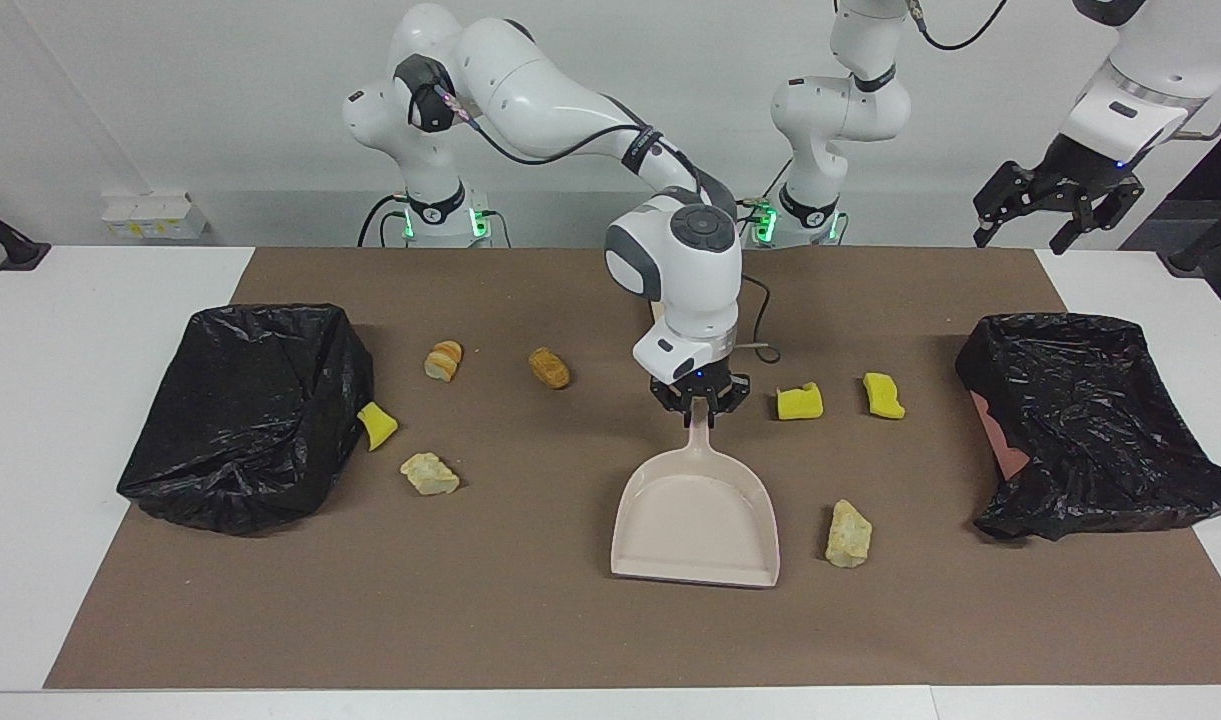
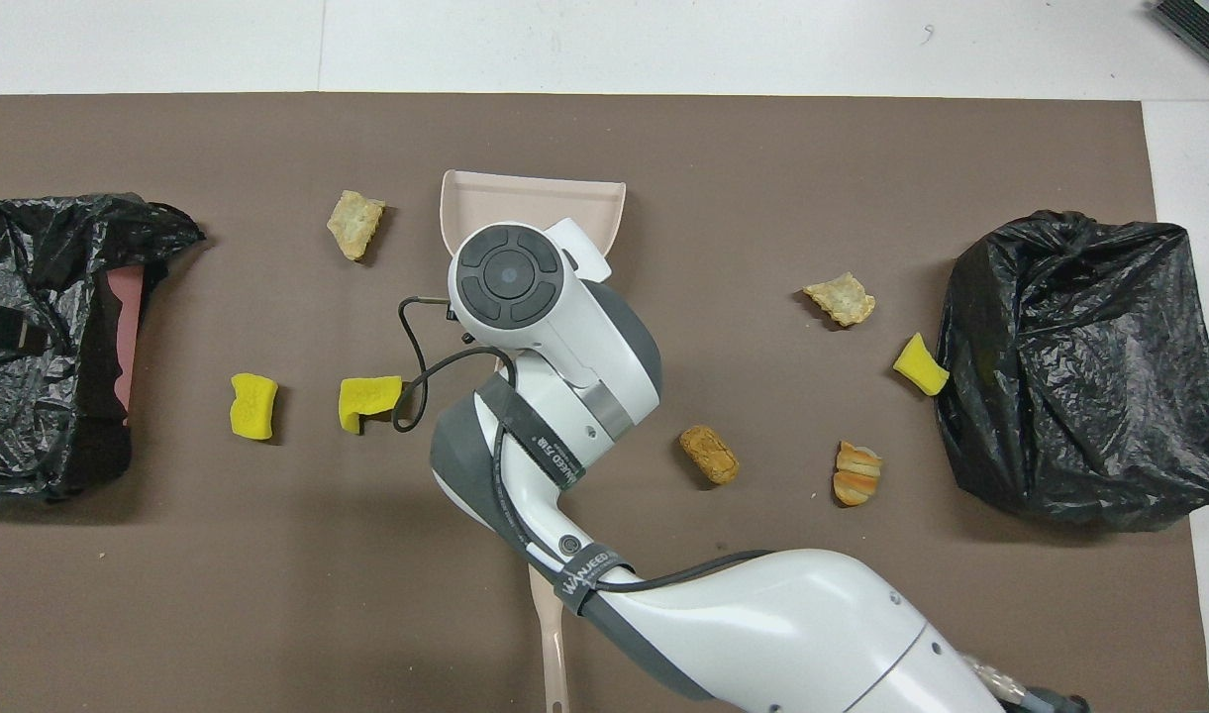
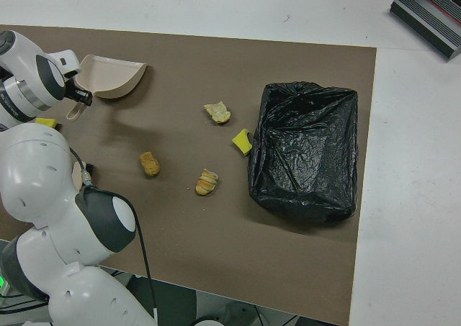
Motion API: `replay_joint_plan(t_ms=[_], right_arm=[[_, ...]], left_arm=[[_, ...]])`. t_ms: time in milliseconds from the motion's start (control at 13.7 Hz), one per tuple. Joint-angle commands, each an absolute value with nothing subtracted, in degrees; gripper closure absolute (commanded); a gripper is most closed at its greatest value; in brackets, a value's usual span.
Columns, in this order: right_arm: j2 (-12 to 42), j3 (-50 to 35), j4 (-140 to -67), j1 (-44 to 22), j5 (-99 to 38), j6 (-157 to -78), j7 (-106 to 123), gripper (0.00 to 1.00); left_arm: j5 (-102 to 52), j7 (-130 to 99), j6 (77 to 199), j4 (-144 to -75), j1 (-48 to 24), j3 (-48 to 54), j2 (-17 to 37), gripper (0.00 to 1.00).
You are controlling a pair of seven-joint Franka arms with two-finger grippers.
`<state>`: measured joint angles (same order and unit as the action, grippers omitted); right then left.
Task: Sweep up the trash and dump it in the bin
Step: 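Grasp the dustpan handle with the right gripper and lift it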
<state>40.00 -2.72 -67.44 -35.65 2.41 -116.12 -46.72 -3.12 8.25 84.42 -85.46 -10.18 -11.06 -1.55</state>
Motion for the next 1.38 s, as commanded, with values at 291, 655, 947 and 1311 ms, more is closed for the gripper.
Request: replay_joint_plan(t_ms=[291, 655, 947, 1311], right_arm=[[34.7, -3.7, -71.4, -30.7, 2.5, -114.4, -33.3, 1.0], [30.2, -3.7, -75.4, -25.8, -1.6, -112.5, -14.6, 1.0], [28.1, -3.8, -75.3, -20.9, -5.2, -103.6, 3.4, 1.0], [26.6, -3.7, -75.4, -17.6, -5.2, -97.1, 19.1, 1.0]], left_arm=[[-2.5, 8.5, 84.5, -86.4, -9.8, -10.8, -2.3, 0.0], [-2.5, 8.8, 84.3, -86.4, -10.0, -10.6, -2.3, 0.0], [-2.7, 7.6, 84.8, -88.2, -13.9, -8.6, -3.3, 0.0], [-2.7, -10.9, 91.6, -106.6, -30.7, -8.6, -12.5, 0.0]])
